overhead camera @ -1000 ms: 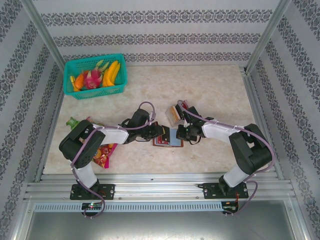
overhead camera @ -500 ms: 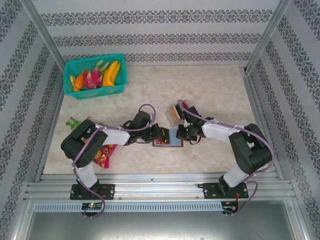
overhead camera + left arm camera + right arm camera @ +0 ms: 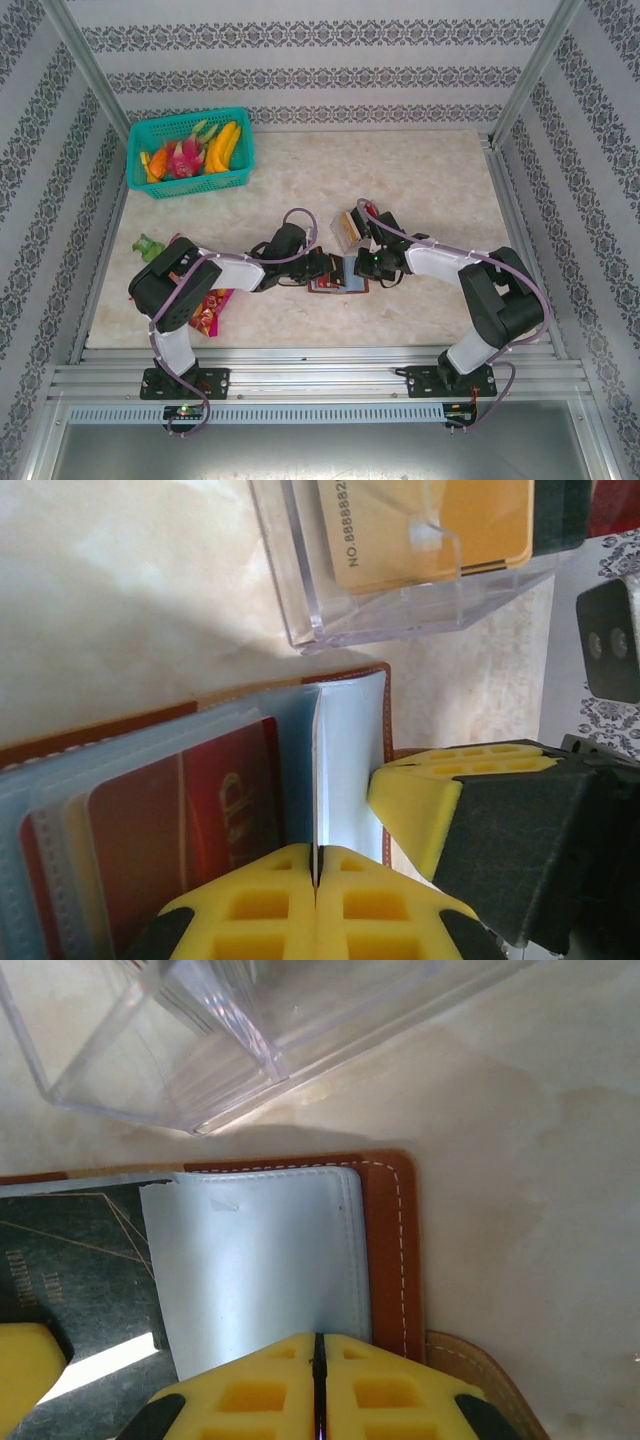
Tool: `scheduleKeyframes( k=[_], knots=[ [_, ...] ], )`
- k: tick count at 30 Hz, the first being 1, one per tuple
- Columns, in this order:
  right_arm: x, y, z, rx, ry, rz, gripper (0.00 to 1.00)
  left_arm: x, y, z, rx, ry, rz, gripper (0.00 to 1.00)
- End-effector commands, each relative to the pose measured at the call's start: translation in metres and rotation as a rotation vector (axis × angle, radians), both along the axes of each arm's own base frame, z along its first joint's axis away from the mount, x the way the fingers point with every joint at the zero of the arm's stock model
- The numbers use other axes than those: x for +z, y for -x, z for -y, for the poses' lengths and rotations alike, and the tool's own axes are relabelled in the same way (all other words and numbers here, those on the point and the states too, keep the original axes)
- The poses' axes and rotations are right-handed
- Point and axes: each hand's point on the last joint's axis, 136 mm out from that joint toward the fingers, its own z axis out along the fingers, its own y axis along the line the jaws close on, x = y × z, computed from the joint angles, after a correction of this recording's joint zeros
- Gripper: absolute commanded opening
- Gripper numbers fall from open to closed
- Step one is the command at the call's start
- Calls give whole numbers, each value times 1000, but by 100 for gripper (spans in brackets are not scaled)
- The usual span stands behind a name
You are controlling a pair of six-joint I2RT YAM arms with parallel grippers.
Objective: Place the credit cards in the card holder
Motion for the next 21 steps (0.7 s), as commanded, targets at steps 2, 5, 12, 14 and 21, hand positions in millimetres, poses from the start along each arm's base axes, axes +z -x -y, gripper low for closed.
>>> scheduleKeyframes(
  k=[2, 5, 12, 14, 21],
  knots=[
    [-28, 15, 22, -26, 101, -78, 12, 7, 8, 12, -24, 52, 4, 5],
    [-28, 15, 22, -28, 101, -79, 12, 5, 7, 16, -34, 62, -5, 5],
    [-7, 7, 19, -40, 50, -41, 17, -7, 9, 17, -38, 36, -50, 7],
    [1, 4, 19, -41, 37, -21, 18, -8, 9, 16, -33, 34, -52, 7],
    [14, 4, 35, -65, 65, 4, 26, -7, 3, 23, -28, 48, -48, 9]
  ],
)
